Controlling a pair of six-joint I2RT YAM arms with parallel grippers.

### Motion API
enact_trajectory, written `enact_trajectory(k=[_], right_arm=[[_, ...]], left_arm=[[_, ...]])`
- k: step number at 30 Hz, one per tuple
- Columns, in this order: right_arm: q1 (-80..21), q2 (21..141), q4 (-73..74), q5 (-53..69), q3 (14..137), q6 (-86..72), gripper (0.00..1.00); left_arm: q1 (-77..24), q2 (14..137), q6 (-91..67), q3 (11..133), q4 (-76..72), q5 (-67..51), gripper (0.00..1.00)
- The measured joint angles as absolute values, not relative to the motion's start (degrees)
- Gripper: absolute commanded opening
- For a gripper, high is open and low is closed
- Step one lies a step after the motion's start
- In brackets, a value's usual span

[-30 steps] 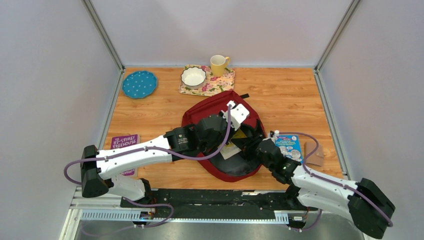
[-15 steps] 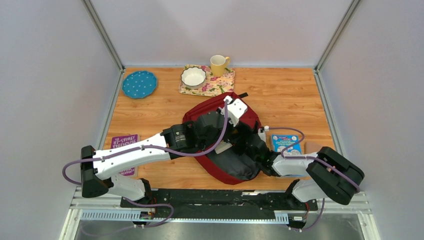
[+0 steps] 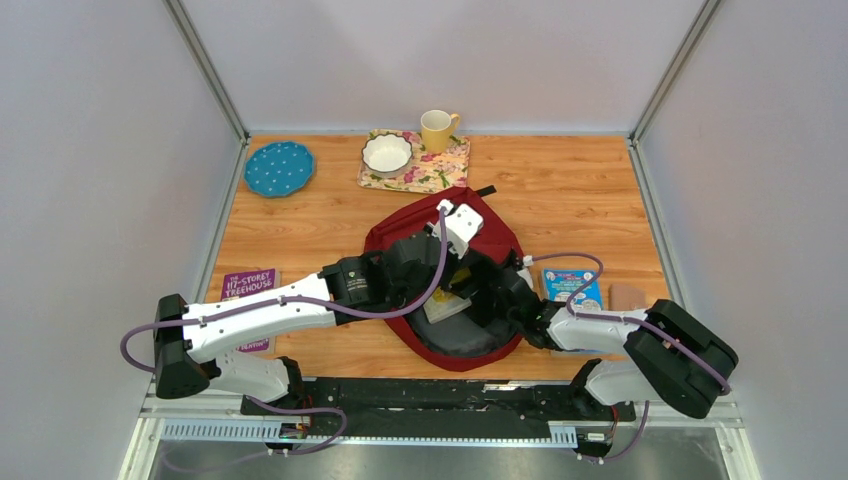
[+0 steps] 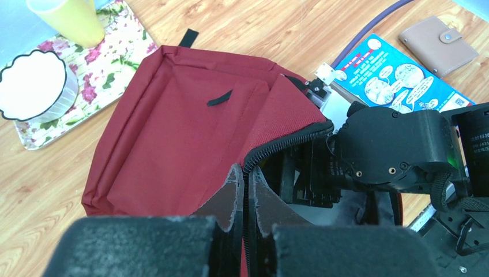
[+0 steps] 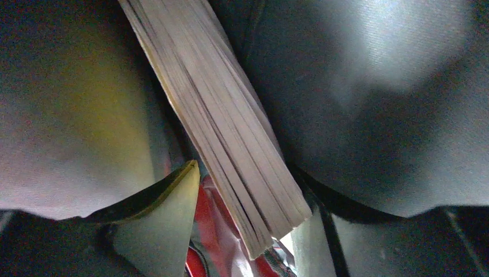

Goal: Pack the student bag
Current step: Place the book in the student bag.

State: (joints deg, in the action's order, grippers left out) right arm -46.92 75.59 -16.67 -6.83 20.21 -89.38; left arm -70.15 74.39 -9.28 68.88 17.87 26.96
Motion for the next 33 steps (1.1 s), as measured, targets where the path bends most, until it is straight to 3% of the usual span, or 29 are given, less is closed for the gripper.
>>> enact_trajectory(k=[2,4,5,8,10,25,27,31,33], right_arm=[[-46.8,75.5,-15.7,-5.7,20.3,-89.2,0.59],[-46.7,75.5,-15.2,-4.7,20.3,-89.2,0.51],[-46.7,75.6,-15.2,-4.1,20.3,-89.2,0.36],[-46.7,76.2,-15.4,-2.9,20.2,-89.5,0.09],[-46.7,76.5,-16.9,-2.7,20.2,-89.6,0.0],[-45.5,85.4,-26.9,-4.1,25.1,-88.2,0.01],[-44.9,86.2,-28.7,-4.1,25.2,-87.7,0.06],[-43.4,87.6,-28.9,-3.9,25.9,-86.4,0.28],[-43.0,87.7,-28.2,-3.9,26.2,-85.6,0.34]], left_arm=[[-70.1,74.4,-9.6,68.7,17.8,26.9,0.0],[-70.1,74.4,-9.8,68.7,17.7,26.9,0.0],[-70.1,74.4,-9.9,68.7,17.7,26.9,0.0],[-70.1,74.4,-10.1,68.7,17.7,26.8,0.0],[-70.1,74.4,-10.2,68.7,17.7,26.7,0.0],[-70.0,73.4,-10.4,66.3,17.3,26.0,0.0],[-69.9,72.8,-10.4,65.9,17.3,26.0,0.0],[-69.6,71.4,-10.4,64.3,17.2,26.0,0.0],[-69.3,71.2,-10.4,63.9,17.2,26.0,0.0]])
